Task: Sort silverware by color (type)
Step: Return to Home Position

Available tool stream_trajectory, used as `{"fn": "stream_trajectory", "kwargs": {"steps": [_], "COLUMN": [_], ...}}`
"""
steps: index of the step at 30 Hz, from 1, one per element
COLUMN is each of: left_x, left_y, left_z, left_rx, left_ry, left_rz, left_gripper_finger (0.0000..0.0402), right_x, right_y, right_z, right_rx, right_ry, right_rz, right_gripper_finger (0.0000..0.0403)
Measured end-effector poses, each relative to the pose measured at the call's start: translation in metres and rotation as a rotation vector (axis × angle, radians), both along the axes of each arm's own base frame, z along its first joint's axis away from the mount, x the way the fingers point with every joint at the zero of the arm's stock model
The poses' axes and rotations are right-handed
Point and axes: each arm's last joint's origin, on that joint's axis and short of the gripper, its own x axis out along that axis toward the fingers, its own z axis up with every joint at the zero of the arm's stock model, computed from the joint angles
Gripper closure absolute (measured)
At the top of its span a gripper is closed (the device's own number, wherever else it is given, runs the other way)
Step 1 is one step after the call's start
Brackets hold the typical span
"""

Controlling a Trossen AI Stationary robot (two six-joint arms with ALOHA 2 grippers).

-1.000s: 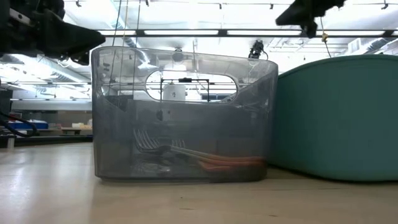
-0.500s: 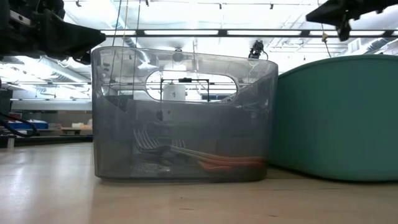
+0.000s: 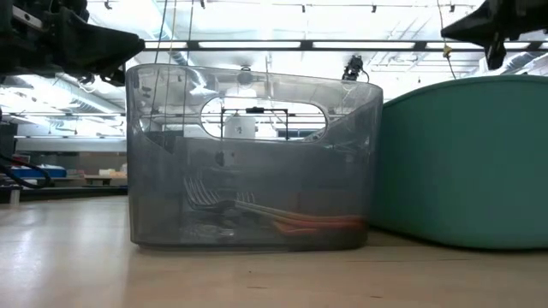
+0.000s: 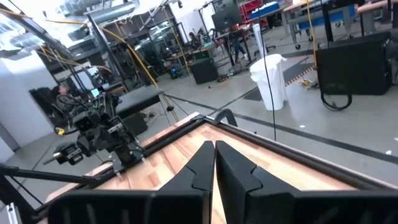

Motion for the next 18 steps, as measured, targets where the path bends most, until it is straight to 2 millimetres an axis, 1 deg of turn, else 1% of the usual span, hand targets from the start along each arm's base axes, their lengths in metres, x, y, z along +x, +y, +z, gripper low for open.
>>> {"fn": "stream_trajectory", "kwargs": {"steps": [3, 7, 14, 18], "left_x": [0.0, 0.0, 0.0, 0.0], "left_y": [0.0, 0.0, 0.0, 0.0], "left_z": [0.001, 0.001, 0.001, 0.0], "left_rx": [-0.002, -0.002, 0.057, 0.086], "left_ry": [-0.007, -0.008, -0.01, -0.002], "left_rz": [0.0, 0.0, 0.005, 0.008], "left_gripper_finger": [0.0334, 0.0334, 0.0334, 0.0334], "right_x": [-0.001, 0.001, 0.008, 0.016], "right_y": [0.0, 0.0, -0.005, -0.008], "right_z": [-0.009, -0.016, -0.029, -0.043], "right_rx": [0.023, 0.051, 0.067, 0.086], "right_ry": [-0.019, -0.017, 0.01, 0.008], "right_rz": [0.0, 0.001, -0.023, -0.022], "right_gripper_finger": [0.0378, 0.0378, 0.0378, 0.0378]}}
